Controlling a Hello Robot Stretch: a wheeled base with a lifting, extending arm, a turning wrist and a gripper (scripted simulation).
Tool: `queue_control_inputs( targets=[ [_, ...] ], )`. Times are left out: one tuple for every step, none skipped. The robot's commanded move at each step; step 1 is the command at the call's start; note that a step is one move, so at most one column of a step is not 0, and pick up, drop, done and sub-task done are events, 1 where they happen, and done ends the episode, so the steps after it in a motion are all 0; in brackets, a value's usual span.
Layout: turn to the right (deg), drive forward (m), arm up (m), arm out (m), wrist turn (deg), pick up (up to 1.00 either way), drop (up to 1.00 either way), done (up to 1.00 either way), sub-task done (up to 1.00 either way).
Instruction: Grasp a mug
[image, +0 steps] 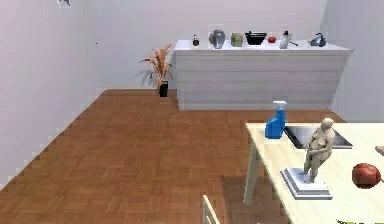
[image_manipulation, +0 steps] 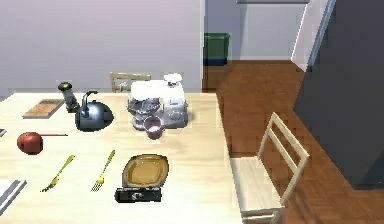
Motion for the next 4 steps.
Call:
queue_control_inputs(
  targets=[
    [0.0, 0.0, 0.5, 0.0, 0.0, 0.0, 0.0, 0.0, 0.0],
    [0.0, 0.0, 0.38, 0.0, 0.0, 0.0, 0.0, 0.0, 0.0],
    [0.0, 0.0, 0.0, 0.5, 0.0, 0.0, 0.0, 0.0, 0.0],
    [0.0, 0.0, 0.0, 0.0, 45.0, 0.0, 0.0, 0.0, 0.0]
  ],
)
